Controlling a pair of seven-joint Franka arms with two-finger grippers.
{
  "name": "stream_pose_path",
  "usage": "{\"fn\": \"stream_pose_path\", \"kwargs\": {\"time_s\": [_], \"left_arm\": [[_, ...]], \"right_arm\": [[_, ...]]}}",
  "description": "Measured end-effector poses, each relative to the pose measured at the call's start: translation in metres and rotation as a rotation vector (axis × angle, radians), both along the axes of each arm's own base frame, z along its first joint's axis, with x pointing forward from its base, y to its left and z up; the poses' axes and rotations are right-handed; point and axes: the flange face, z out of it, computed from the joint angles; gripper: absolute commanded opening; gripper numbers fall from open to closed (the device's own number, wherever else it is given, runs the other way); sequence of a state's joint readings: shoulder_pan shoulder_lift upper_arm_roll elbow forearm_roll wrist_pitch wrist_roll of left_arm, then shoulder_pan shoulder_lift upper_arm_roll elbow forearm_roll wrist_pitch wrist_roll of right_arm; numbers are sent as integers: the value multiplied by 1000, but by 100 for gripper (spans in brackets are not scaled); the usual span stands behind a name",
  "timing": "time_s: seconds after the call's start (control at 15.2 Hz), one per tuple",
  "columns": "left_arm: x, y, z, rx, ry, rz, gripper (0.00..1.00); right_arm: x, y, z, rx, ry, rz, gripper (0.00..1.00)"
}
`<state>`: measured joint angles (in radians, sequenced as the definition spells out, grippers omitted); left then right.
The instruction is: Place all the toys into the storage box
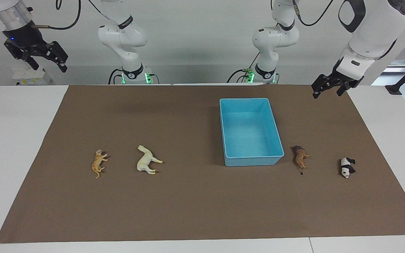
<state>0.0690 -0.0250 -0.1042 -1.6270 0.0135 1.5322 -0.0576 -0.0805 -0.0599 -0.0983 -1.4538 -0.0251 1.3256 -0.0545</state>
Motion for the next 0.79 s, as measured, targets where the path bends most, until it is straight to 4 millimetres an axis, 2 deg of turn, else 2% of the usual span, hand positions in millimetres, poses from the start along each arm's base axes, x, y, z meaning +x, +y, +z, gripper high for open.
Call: {"fn": "stream_pose_path", "kwargs": {"time_s": [0.4, 0.66, 0.79], "left_arm": [[0, 0, 0, 0, 0, 0, 100], [0, 0, 0, 0, 0, 0, 100], [0, 0, 0, 0, 0, 0, 100]], "right_arm": [[0, 1, -2, 0, 5, 1, 100], [0, 3, -10, 3, 17, 6, 100], [8, 2, -22, -4, -21, 9, 100]]}}
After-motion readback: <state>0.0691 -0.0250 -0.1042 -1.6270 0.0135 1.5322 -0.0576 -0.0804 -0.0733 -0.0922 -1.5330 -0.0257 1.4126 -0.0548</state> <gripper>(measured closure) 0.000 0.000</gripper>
